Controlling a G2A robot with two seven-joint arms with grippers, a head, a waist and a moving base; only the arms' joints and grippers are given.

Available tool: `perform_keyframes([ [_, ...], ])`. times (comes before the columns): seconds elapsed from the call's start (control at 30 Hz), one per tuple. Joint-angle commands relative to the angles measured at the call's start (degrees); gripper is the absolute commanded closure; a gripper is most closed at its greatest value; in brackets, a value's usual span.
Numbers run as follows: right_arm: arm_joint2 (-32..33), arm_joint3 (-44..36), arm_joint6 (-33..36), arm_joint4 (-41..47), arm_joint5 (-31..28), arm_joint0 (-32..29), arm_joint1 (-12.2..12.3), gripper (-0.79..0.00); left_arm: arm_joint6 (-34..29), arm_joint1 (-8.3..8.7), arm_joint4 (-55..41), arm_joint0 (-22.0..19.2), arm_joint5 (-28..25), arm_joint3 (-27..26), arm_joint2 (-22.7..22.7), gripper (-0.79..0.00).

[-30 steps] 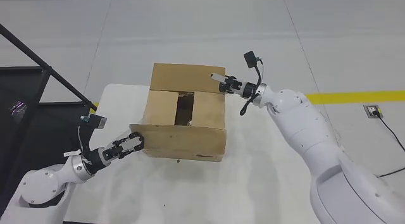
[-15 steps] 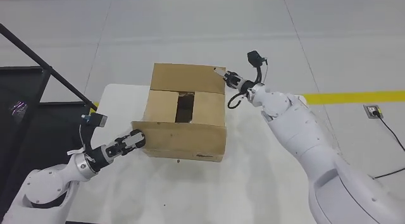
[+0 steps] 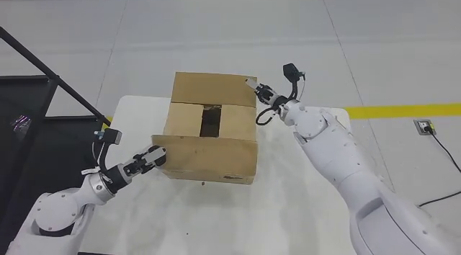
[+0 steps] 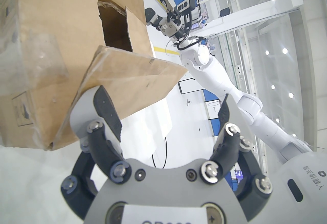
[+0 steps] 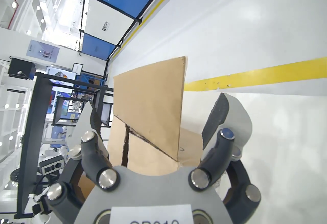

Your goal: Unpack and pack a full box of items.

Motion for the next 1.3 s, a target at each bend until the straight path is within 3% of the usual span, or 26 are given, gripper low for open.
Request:
perform_keyframes([
  [0.0,0.79,0.10,2.02,1.10,-0.99,-0.08,-0.05,-0.785,0.57,-0.06,0.27,-0.08,0.23,0.19,0.22,-0.785],
  [0.47,7.09,1.74,13.33,9.89,-11.24,-0.50,0.33,-0.785,1.25,-0.25,1.09,-0.44,0.26,0.67,1.03,-0.785],
  [0.8,13.41,0.58,31.31,20.32,-18.70,-1.83,2.36,-0.785,3.44,-0.57,3.38,-1.57,1.68,1.22,2.72,-0.785],
  [1.0,14.76,-1.17,39.30,20.84,-18.73,-2.05,3.34,-0.785,5.10,-0.90,4.39,-2.78,3.24,2.14,4.15,-0.785],
  [1.27,14.76,-3.55,41.60,17.52,-13.30,-2.08,3.94,-0.785,6.95,-1.33,6.31,-4.26,4.26,3.50,6.04,-0.785],
])
